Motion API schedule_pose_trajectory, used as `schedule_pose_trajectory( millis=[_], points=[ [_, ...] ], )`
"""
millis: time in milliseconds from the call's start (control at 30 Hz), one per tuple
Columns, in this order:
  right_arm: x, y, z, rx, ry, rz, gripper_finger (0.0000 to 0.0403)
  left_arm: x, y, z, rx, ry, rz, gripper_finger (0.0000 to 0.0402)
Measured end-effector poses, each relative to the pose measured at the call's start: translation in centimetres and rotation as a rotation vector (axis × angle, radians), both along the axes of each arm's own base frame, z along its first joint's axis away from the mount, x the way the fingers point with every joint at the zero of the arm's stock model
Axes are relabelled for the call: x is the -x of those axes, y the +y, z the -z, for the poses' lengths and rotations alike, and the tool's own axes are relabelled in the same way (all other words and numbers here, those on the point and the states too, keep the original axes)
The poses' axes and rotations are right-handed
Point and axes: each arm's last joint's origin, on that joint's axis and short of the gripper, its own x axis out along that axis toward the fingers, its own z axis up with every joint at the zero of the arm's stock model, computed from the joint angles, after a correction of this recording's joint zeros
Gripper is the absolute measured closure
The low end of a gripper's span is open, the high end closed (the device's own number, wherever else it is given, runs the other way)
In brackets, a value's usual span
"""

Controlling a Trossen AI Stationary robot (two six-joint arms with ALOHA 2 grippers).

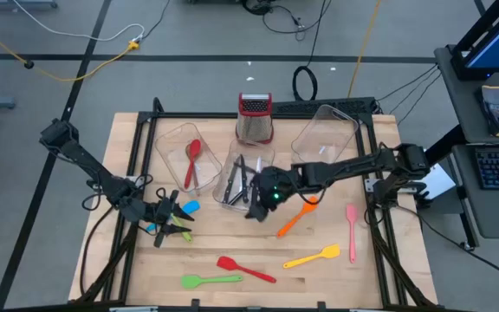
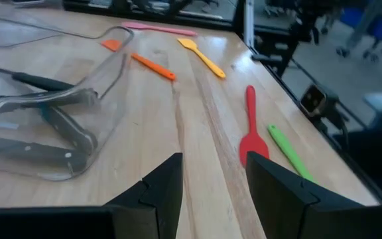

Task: Pick & Place Kitchen Items
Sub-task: Put the light green ladle into the left transparent bin

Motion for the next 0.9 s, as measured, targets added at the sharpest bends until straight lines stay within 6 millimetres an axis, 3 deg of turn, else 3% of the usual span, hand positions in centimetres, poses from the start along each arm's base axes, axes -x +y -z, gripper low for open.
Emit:
schedule_pose_trajectory(
  millis=[167,433,700,900],
  points=[
    [0.7,2.4,-0.4,0.107,-0.048,-0.156,0.022,0.1,0.0,-0.1,0.062,-0.002,-0.085,0.0234],
    [2.9,5.4,1.2,0.236,0.113,-0.313,0.0223,0.3,-0.1,-0.1,0.19,0.004,-0.186,0.0234],
    [4.8,6.8,2.2,0.403,0.246,-0.424,0.0227,0.0,-0.5,-0.6,0.237,0.002,-0.253,0.0234],
    [5.9,6.8,3.6,0.48,0.283,-0.458,0.0228,-1.7,-2.1,-1.9,0.191,0.053,-0.274,0.0234]
  ],
)
